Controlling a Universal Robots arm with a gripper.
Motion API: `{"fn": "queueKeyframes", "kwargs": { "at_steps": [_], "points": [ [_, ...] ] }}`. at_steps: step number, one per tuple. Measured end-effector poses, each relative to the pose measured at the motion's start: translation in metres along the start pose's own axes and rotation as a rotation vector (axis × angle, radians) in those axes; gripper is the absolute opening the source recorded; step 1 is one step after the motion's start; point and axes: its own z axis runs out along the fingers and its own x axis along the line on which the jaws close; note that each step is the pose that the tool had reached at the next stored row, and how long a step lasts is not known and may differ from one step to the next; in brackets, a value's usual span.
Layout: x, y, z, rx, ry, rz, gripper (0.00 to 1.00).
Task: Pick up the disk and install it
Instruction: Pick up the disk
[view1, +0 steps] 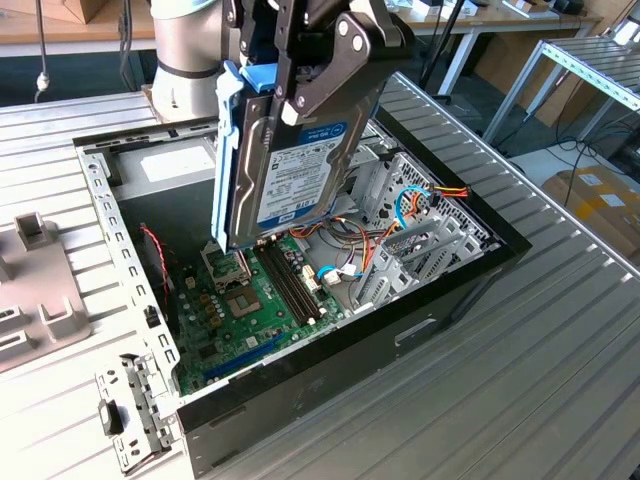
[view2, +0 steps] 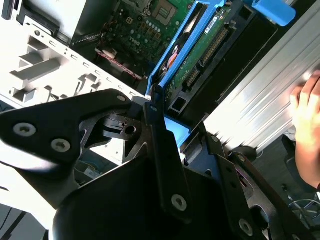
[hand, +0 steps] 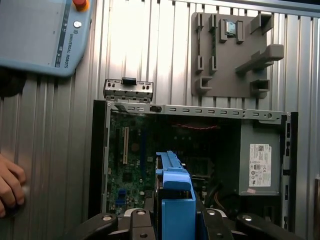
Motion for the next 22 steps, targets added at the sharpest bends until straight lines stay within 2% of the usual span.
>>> {"fn": "queueKeyframes", "kwargs": {
  "at_steps": [22],
  "points": [
    [0.0024,-0.0168,0.0053,-0.0001,0.0,0.0,0.37]
  ]
}}
